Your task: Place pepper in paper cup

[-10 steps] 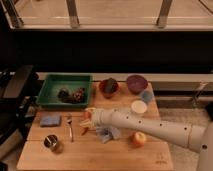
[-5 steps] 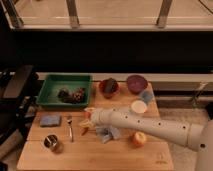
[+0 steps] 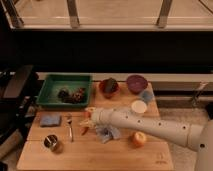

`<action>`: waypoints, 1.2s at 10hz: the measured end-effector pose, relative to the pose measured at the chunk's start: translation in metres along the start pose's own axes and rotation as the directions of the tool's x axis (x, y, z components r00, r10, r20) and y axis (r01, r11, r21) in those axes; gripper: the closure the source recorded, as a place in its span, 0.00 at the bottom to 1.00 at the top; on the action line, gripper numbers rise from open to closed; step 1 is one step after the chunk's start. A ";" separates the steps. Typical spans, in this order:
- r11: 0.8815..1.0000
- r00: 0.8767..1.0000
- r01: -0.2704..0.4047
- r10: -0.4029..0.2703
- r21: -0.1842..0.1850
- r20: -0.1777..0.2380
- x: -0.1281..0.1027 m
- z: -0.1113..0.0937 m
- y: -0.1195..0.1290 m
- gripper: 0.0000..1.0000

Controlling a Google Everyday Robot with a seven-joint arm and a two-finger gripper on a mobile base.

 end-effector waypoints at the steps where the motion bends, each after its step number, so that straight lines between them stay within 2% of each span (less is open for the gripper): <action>1: 1.000 1.000 -0.004 0.004 0.002 -0.001 0.002 -0.001 -0.001 0.35; 6: 0.998 0.998 -0.067 0.067 0.015 -0.008 0.026 -0.001 -0.007 0.35; 10: 0.996 0.996 -0.086 0.086 -0.020 -0.014 0.032 0.008 -0.001 0.36; 11: 0.996 0.996 -0.084 0.084 -0.020 -0.016 0.033 0.008 -0.001 0.40; 12: 0.996 0.996 -0.084 0.084 -0.022 -0.017 0.033 0.008 0.000 0.52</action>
